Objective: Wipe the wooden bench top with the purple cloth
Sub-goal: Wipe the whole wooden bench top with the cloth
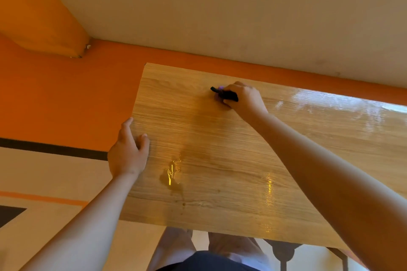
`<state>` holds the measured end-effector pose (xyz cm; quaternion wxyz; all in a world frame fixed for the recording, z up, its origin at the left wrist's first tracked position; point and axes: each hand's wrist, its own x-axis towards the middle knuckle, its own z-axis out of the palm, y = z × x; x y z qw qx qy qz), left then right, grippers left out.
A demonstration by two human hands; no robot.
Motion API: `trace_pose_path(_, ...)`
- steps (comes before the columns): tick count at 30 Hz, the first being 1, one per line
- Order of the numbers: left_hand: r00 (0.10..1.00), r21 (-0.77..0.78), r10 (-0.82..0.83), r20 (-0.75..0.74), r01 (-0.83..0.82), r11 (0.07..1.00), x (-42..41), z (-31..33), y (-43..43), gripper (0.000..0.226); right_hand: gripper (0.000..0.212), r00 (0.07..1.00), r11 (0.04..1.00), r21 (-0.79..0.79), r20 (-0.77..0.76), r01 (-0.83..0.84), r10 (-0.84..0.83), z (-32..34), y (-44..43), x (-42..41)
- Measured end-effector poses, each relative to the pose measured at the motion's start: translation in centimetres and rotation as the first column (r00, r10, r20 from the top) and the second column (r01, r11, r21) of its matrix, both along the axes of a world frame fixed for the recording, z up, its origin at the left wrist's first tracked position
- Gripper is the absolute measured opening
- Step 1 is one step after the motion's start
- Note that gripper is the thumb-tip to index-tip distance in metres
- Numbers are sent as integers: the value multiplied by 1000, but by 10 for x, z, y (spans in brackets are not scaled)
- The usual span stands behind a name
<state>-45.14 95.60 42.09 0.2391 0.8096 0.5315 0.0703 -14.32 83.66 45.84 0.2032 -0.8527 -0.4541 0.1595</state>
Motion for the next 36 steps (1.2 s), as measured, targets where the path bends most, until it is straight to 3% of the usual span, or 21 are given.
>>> trace_pose_path(9, 1000, -3, -16, -9, 16, 1000, -1, 1, 1, 52, 34, 946, 955, 1, -140, -297, 294, 4, -140, -172)
trace_pose_path(14, 999, 20, -37, 11, 37, 999, -1, -4, 2, 51, 31, 914, 925, -18, -160, -381, 373, 10, -146, -167)
trace_pose_path(17, 999, 23, -44, 20, 44, 999, -3, -7, 2, 51, 29, 953, 960, 6, -119, -279, 278, 14, -125, -134)
trace_pose_path(20, 999, 16, -48, 22, 48, 999, -2, -8, 3, 51, 29, 996, 998, 22, -65, -52, 53, 12, -103, -95)
trace_pose_path(24, 998, 8, -53, 25, 52, 999, -3, -8, 3, 51, 30, 984, 984, 11, -11, 180, -180, 8, -97, -85)
trace_pose_path(33, 997, 15, -58, 42, 58, 998, -4, -8, 3, 50, 34, 996, 995, -85, -67, 47, -53, 15, -186, -228)
trace_pose_path(36, 997, 19, -66, 43, 65, 998, -3, -9, 4, 50, 35, 993, 988, -115, -43, 105, -110, 17, -190, -246)
